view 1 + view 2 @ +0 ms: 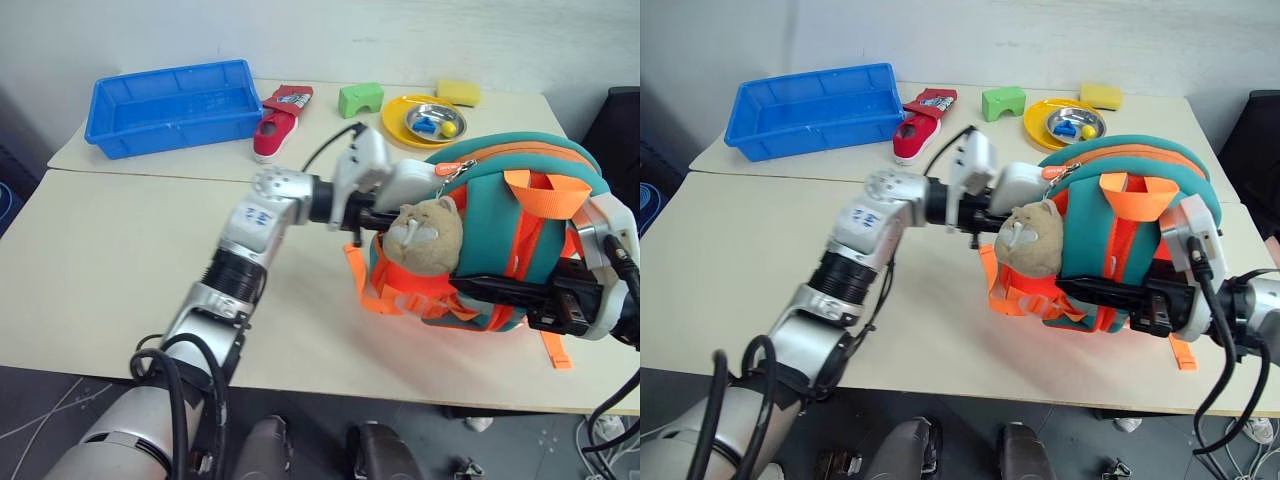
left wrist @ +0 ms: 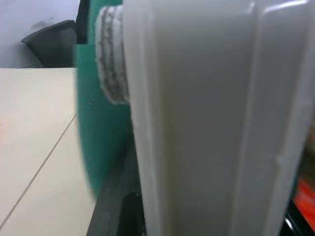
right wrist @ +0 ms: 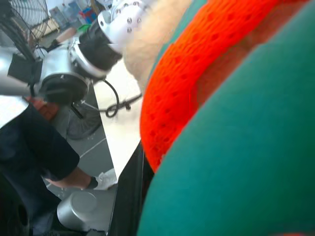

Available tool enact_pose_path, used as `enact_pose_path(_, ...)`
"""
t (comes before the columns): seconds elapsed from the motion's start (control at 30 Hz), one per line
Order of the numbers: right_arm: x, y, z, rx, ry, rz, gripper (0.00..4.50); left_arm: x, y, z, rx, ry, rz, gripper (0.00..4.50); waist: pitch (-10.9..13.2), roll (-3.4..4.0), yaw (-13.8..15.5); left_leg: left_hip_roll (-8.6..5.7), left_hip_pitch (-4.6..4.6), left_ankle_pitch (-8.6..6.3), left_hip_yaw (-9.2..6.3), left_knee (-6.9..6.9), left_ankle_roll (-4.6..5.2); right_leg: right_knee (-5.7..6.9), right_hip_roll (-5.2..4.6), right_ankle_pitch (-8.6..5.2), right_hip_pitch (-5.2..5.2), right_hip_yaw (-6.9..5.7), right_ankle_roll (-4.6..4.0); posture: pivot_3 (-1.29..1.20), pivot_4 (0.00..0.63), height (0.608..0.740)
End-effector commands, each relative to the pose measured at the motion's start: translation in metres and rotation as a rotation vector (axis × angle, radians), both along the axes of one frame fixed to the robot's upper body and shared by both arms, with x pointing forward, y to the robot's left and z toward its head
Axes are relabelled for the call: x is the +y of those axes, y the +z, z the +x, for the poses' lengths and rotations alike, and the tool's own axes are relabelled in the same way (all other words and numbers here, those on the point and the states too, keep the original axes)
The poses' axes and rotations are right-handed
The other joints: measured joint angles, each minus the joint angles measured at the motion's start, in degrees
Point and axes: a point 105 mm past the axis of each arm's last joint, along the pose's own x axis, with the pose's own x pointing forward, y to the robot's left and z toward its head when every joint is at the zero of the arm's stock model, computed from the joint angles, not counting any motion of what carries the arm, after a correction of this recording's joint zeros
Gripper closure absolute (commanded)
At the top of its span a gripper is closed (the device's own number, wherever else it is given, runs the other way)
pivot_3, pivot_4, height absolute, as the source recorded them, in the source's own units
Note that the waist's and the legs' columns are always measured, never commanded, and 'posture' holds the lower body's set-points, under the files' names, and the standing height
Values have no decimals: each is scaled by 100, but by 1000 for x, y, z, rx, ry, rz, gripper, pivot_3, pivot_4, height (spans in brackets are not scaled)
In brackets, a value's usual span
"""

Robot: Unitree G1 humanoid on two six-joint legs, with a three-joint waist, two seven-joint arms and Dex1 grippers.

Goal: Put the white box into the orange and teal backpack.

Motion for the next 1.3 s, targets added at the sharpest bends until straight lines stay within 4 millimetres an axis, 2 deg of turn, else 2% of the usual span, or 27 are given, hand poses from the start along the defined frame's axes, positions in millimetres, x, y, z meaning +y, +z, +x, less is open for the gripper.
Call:
enact_pose_path(0.03, 6, 5, -3, -50, 7, 1, 4500, -8, 10, -1, -29, 41, -32, 2455, 0, 0, -22, 0, 2, 0, 0, -2, -1, 0, 3, 0, 0, 1, 0, 0, 150, 740)
enact_pose_path(0.07, 6, 5, -4, -50, 2, 3, 4500, -4, 11, 1, -11, 52, -41, 2311, 0, 0, -35, 2, 4, 2, 0, -3, -3, 2, 7, 0, 0, 2, 0, 0, 150, 740)
enact_pose_path(0.2, 6, 2, -8, -46, -20, 11, 4500, 38, 14, 2, 17, 76, -52, 1110, -1, 1, -106, 11, 16, 6, -1, -18, -12, 5, 22, 0, 0, 13, -1, 0, 150, 740)
enact_pose_path(0.3, 7, -2, -10, -42, -38, 15, 4500, 73, 17, -5, 38, 72, -56, 200, -2, 4, -109, 14, 22, 9, -9, -21, -20, 8, 31, 0, -1, 19, -1, 0, 150, 740)
enact_pose_path(0.33, 7, -3, -11, -41, -43, 16, 4500, 84, 21, -10, 52, 52, -70, 31, -2, 4, -103, 15, 24, 10, -12, -20, -21, 8, 31, 0, 0, 20, -1, 0, 150, 740)
enact_pose_path(0.37, 7, -3, -11, -40, -47, 17, 4500, 91, 24, -15, 61, 36, -79, 31, -2, 4, -95, 15, 25, 10, -14, -19, -21, 8, 31, 0, 2, 19, -1, 0, 150, 740)
enact_pose_path(0.5, 7, -4, -10, -42, -59, 16, 4500, 114, 54, -55, 109, -161, -135, 31, -2, 4, -52, 10, 18, 9, -21, -10, -21, 3, 19, 0, 8, 14, -1, 0, 150, 740)
enact_pose_path(0.6, 7, -3, -9, -44, -59, 15, 4500, 101, 64, -66, 106, -208, -152, 31, -2, 4, -25, 3, 17, 8, -26, -7, -17, -3, 9, 0, 18, 10, -1, 0, 150, 740)
enact_pose_path(0.87, 11, -1, -9, -47, -40, 23, 4500, 44, 28, -44, -11, -49, -9, 31, -1, 3, -2, -1, 28, 4, -25, -6, -12, -10, 19, 2, 32, 13, 2, 0, 150, 740)
enact_pose_path(1.03, 11, -3, -8, -44, -52, 33, 4500, 41, 23, -40, -12, -29, -1, 31, -2, 4, -50, 4, 28, 5, -24, -11, -12, -9, 24, 2, 29, 15, 2, 0, 150, 740)
enact_pose_path(1.07, 12, -4, -8, -43, -54, 34, 4500, 42, 24, -39, -9, -22, -4, 408, -2, 4, -54, 4, 29, 5, -24, -10, -12, -8, 23, 2, 29, 15, 2, 0, 150, 740)
enact_pose_path(1.1, 11, -4, -8, -42, -55, 34, 4500, 44, 23, -38, -9, -20, -4, 568, -2, 4, -56, 4, 29, 5, -24, -9, -12, -8, 23, 2, 30, 15, 2, 0, 150, 740)
enact_pose_path(1.3, 7, -6, -9, -35, -82, 27, 4500, 59, 18, -36, -2, -11, 19, 2256, -2, 4, -58, 4, 28, 5, -25, -10, -12, -10, 22, 2, 30, 15, 2, 0, 150, 740)
